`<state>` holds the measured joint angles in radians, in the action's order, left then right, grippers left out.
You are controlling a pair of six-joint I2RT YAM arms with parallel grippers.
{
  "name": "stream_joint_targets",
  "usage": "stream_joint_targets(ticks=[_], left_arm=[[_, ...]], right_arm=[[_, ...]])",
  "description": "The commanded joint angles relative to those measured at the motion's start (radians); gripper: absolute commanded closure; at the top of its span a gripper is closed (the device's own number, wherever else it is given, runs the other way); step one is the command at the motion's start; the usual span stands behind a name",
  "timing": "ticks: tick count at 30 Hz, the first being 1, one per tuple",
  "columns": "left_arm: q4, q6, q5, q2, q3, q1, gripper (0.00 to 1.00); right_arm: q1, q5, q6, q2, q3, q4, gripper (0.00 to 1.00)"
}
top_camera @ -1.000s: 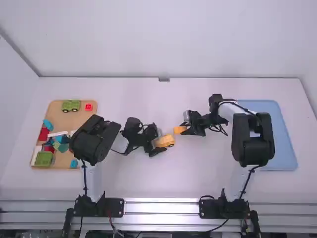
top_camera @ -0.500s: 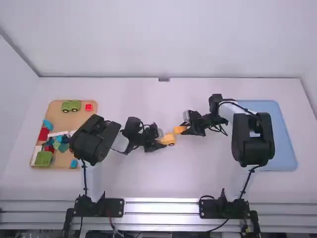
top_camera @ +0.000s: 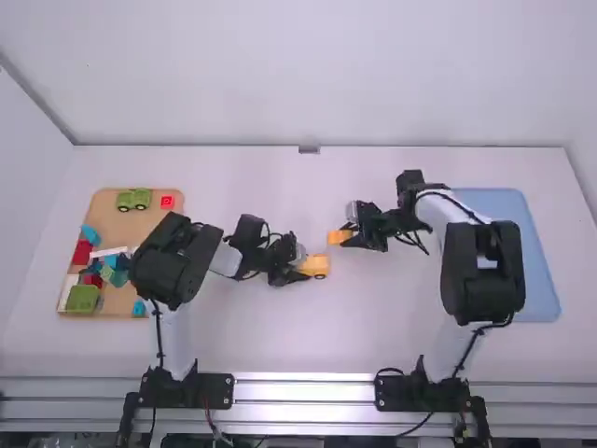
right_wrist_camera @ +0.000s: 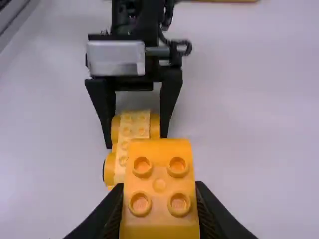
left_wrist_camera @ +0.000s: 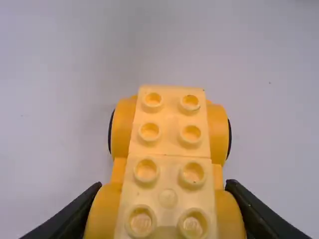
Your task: Assemble lego blocks to make yellow taxi
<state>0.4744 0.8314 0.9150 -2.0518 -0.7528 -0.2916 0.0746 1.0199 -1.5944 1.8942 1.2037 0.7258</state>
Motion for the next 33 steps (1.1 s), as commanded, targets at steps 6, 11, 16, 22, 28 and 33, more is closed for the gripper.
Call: stream_joint_targets(ticks=[6, 11, 16, 22, 28, 33], left_arm=[[-0.128, 0.171, 0.012, -0.027, -0.053, -0.002, 0.74], [-0.087, 0.121, 0.021, -0.027, -0.041, -0.002, 0.77], [-0.036, 0.119, 0.038, -0.027, -0.009, -0.005, 0.79], [0.023, 0.093, 0.038, -0.027, 0.016, -0.003, 0.78], [0.035, 0.092, 0.038, -0.027, 0.016, -0.004, 0.77], [0.035, 0.077, 0.039, -0.027, 0.008, 0.000, 0.76]], right_arm=[[0.019, 0.026, 0.230, -0.150, -0.194, -0.272, 0.94], [0.061, -0.008, 0.453, -0.159, -0.297, -0.494, 1.00], [0.077, -0.018, 0.479, -0.159, -0.328, -0.531, 1.00], [0.081, 0.006, 0.490, -0.159, -0.351, -0.546, 1.00], [0.144, 0.026, 0.506, -0.159, -0.454, -0.698, 1.00], [0.191, -0.058, 0.660, -0.159, -0.486, -0.846, 1.00]])
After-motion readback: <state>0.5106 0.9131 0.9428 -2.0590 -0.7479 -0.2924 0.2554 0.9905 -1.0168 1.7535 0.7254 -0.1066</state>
